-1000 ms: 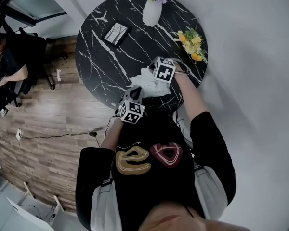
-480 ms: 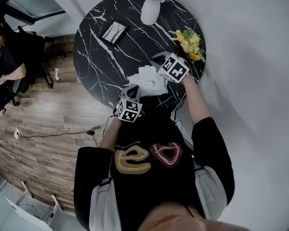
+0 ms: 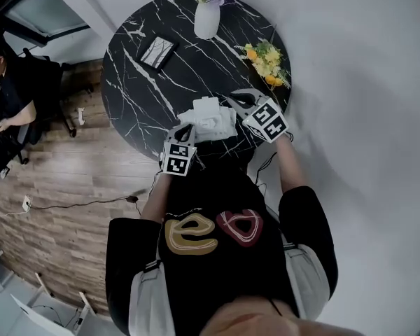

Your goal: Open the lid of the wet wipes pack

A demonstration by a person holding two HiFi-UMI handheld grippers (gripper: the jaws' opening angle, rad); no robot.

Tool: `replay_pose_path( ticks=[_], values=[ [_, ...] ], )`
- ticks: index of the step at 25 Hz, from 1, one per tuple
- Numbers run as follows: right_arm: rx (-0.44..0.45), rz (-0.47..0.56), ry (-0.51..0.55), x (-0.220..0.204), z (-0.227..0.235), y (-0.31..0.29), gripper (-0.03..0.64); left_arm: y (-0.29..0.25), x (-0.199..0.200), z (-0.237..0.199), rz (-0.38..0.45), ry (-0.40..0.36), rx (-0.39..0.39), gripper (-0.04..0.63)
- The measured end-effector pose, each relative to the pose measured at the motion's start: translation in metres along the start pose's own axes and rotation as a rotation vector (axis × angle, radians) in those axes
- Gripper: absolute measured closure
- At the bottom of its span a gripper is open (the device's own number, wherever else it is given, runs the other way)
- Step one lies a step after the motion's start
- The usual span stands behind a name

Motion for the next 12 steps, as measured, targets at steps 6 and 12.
replay_pose_path(
  ticks=[6, 12],
  values=[
    [-0.107, 0.154, -0.090, -0.019, -0.020, 0.026, 0.592, 0.017, 0.029, -0.003, 0.108, 0.093, 0.047, 0.571],
    [-0.234, 0.328, -0.178, -0.022, -0.035, 0.048, 0.594, 0.034, 0.047, 0.008, 0.206, 0.134, 0.073, 0.572]
  ],
)
Point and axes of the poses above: the fingertips, and each gripper's own axes: y backward along the fingers, z to its right, x out of its top, the point moved 4 cm from there along y, backward along the fingers, and after that the axes turned 8 degrees about -y, right-handed, at the moved point
